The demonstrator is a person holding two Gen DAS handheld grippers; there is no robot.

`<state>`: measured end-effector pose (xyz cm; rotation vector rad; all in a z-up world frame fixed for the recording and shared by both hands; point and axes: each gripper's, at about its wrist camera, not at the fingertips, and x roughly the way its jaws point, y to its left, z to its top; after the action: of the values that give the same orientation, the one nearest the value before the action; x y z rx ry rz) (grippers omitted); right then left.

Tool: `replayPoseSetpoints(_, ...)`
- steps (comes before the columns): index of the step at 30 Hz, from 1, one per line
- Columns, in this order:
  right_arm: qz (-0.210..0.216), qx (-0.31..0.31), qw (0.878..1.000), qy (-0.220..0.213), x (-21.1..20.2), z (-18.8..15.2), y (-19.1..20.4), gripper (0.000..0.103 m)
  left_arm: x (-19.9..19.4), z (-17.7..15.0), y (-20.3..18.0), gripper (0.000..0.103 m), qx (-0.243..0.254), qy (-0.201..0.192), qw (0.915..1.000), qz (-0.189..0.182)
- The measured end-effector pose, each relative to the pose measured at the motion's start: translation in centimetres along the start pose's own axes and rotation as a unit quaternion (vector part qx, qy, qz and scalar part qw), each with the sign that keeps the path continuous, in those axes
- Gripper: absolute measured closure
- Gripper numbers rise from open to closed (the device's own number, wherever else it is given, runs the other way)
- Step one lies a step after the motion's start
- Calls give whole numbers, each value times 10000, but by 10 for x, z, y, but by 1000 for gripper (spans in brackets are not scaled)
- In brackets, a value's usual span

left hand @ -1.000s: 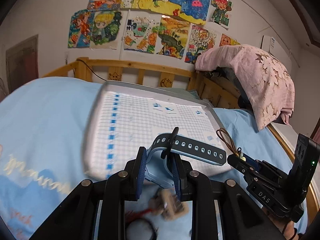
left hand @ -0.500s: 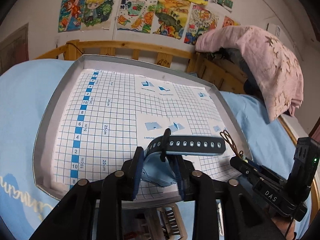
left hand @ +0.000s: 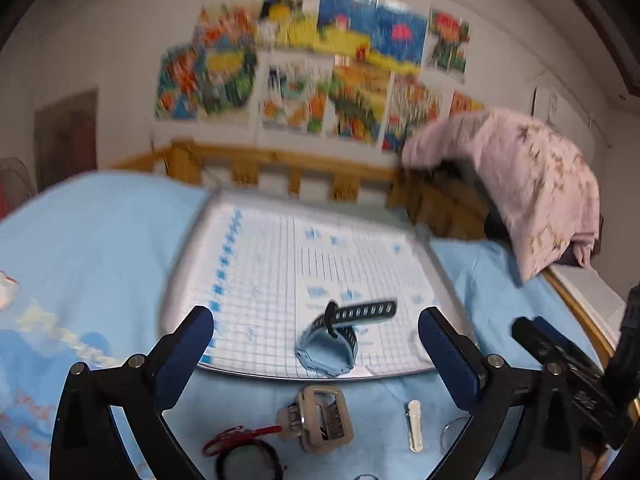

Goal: Organize jewelry
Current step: 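Carry the watch and hair tie into the grey tray and release both, then withdraw both tools from the tray and move toward the black hair tie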

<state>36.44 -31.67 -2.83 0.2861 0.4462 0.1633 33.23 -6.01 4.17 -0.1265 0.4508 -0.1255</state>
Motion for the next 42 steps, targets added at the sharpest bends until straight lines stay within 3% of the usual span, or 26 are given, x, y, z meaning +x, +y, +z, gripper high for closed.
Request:
replayPoseSetpoints(2,23,-105,9993,-369,-29,3,5,8,-24,0,-2,0,147,-175,9997,14)
replayPoseSetpoints(4,10,-296,9978,-598,-53,6,12,2,-48,-3,-4,0,306,-292,9991,30)
replayPoseSetpoints(11,48,-626,9922,-1073,-123,5,42,2,-125,-22,0,0,464,-699,9963,171)
replayPoseSetpoints(19,112,-675,9874,-1428,-199,-30,69,2,-199,-77,27,0,345,-924,9945,347)
replayPoseSetpoints(27,-12,-756,9891,-1262,-232,-72,85,2,-221,-122,43,0,328,-767,9951,523)
replayPoseSetpoints(34,-185,-684,9933,-911,-244,-101,86,2,-224,-137,42,0,573,-519,9958,499)
replayPoseSetpoints(42,-355,-566,9954,-689,-243,-107,76,2,-213,-141,50,0,395,-104,9982,444)
